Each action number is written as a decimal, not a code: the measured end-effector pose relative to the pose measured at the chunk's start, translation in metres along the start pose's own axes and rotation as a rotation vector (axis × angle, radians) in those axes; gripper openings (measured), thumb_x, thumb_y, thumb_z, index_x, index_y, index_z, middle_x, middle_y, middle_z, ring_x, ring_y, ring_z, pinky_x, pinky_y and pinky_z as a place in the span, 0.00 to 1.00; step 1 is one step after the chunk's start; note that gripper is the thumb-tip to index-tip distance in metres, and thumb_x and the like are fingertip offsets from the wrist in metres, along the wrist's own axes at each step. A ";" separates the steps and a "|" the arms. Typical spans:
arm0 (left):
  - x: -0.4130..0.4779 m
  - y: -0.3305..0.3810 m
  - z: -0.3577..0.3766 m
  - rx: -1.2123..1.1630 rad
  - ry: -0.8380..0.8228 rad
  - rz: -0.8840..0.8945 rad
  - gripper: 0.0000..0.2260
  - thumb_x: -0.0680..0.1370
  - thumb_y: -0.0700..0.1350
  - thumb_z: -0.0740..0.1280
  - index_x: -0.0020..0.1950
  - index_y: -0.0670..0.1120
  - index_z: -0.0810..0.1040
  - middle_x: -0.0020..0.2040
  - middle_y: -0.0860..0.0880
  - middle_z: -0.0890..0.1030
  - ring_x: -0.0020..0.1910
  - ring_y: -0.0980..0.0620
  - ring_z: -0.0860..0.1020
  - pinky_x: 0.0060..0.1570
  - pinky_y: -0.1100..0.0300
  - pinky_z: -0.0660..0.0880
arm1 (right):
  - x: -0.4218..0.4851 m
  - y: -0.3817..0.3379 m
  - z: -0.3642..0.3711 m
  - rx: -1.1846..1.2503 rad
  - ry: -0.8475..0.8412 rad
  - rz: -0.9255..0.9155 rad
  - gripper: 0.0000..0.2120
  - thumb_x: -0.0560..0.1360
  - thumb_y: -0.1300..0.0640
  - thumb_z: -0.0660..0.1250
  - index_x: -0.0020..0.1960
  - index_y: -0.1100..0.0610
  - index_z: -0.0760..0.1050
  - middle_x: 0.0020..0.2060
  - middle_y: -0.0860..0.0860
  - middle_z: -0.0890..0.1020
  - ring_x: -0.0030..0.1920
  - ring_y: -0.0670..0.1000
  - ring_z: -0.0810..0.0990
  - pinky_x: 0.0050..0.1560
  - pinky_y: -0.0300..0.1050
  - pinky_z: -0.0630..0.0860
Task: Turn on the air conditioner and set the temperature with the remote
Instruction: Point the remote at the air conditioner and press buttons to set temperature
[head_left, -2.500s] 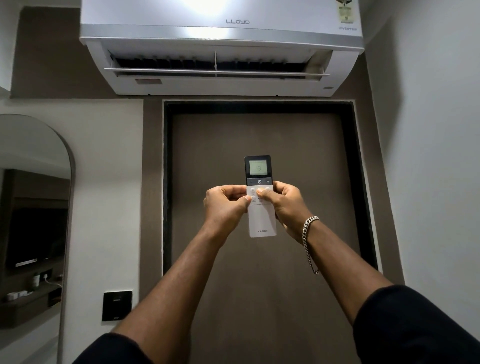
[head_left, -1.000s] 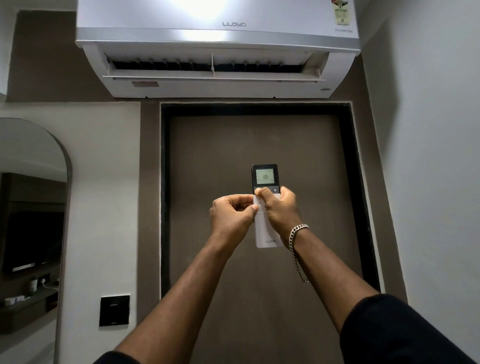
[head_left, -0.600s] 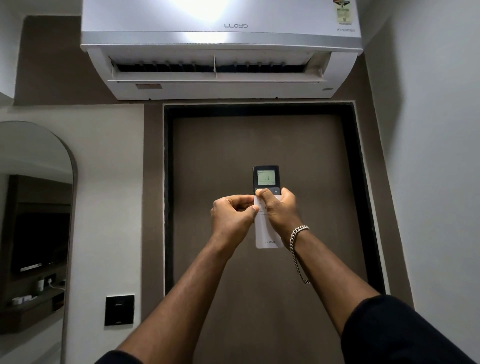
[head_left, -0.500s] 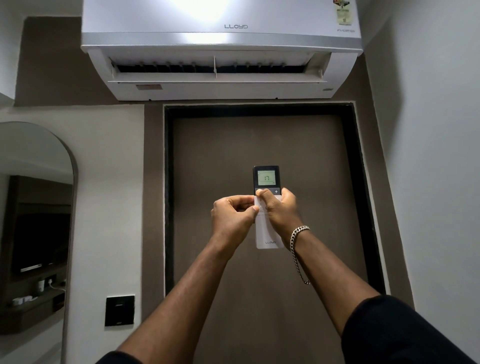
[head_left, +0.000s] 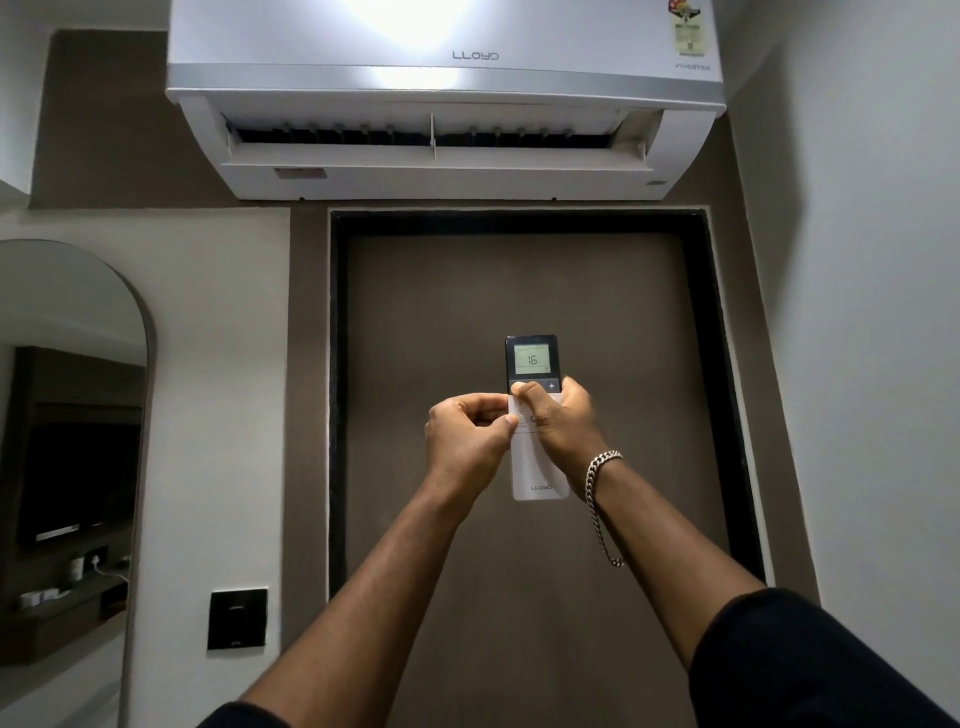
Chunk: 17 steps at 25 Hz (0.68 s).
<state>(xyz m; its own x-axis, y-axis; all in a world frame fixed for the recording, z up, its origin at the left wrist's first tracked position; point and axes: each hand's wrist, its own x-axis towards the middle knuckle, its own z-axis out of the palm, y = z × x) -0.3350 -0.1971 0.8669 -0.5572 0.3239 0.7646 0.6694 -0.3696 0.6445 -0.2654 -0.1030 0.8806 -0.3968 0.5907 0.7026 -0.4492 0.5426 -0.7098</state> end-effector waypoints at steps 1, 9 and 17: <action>0.000 0.000 -0.001 -0.009 0.001 -0.009 0.08 0.72 0.38 0.72 0.51 0.40 0.84 0.47 0.43 0.86 0.47 0.47 0.85 0.48 0.48 0.83 | -0.001 -0.001 0.000 -0.006 -0.023 0.008 0.11 0.75 0.51 0.66 0.53 0.55 0.72 0.48 0.55 0.82 0.46 0.56 0.82 0.43 0.50 0.79; -0.003 -0.002 -0.012 -0.079 -0.014 -0.072 0.07 0.73 0.34 0.71 0.50 0.40 0.83 0.44 0.45 0.85 0.41 0.53 0.85 0.36 0.63 0.82 | -0.005 -0.008 -0.003 -0.056 -0.186 0.060 0.15 0.77 0.52 0.65 0.59 0.60 0.72 0.52 0.58 0.82 0.46 0.54 0.81 0.47 0.47 0.79; -0.016 -0.021 -0.002 -0.189 -0.106 -0.187 0.06 0.73 0.31 0.69 0.46 0.39 0.82 0.40 0.46 0.84 0.32 0.57 0.84 0.31 0.65 0.80 | -0.021 0.020 -0.022 -0.061 -0.171 0.115 0.15 0.76 0.55 0.66 0.59 0.62 0.76 0.50 0.57 0.84 0.43 0.52 0.83 0.41 0.42 0.82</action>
<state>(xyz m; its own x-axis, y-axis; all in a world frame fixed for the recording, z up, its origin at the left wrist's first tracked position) -0.3416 -0.1965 0.8407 -0.6009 0.4874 0.6335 0.4511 -0.4475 0.7722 -0.2485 -0.0917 0.8504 -0.5747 0.5437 0.6116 -0.3462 0.5156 -0.7838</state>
